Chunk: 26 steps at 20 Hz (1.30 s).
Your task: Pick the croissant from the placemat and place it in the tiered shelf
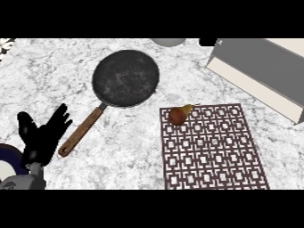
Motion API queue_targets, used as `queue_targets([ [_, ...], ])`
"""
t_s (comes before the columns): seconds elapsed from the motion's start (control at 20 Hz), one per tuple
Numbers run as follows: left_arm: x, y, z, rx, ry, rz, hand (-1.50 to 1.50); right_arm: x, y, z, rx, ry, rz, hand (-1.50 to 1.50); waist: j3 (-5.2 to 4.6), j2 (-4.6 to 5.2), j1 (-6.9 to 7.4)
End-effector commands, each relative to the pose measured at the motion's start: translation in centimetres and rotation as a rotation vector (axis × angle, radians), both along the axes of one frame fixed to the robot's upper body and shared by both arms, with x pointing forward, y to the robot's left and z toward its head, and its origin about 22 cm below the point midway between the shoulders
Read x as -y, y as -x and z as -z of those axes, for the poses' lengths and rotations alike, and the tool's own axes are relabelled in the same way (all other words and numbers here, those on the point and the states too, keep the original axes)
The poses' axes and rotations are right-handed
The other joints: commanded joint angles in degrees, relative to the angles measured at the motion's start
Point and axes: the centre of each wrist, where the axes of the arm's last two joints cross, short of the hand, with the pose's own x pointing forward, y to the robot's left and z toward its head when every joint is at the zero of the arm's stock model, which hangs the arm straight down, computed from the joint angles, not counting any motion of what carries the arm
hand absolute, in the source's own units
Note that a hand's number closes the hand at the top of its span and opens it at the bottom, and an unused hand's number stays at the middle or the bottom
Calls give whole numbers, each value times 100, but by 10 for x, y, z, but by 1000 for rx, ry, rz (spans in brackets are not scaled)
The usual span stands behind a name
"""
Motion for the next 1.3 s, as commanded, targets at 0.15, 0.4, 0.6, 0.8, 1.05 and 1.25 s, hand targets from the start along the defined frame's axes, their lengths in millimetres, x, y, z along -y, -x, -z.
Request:
queue_targets([
  [0.15, -1, 3, 2, -34, 3, -7, 0, -2, 5, -16, 222, -181, 23, -150, -18, 11, 2],
  [0.4, 6, 0, -8, -28, -2, -8, 0, 16, 13, -23, 365, -318, 2, -150, -15, 6, -8],
  [0.6, 9, -6, 8, -19, 10, -10, 0, 18, 18, -24, 494, -389, 21, -150, -20, 21, -50],
  [0.8, -3, 3, 16, -24, 8, -15, 0, 45, 38, -46, 573, -331, 138, -150, -25, 8, -71],
  [1.05, -6, 16, 10, -43, 13, -20, 0, 68, 71, -69, 648, -314, 307, -150, -24, -53, -161],
  [1.25, -12, 18, 14, -46, 18, -36, 0, 88, 104, -61, 723, -343, 375, -150, -21, -80, -280],
])
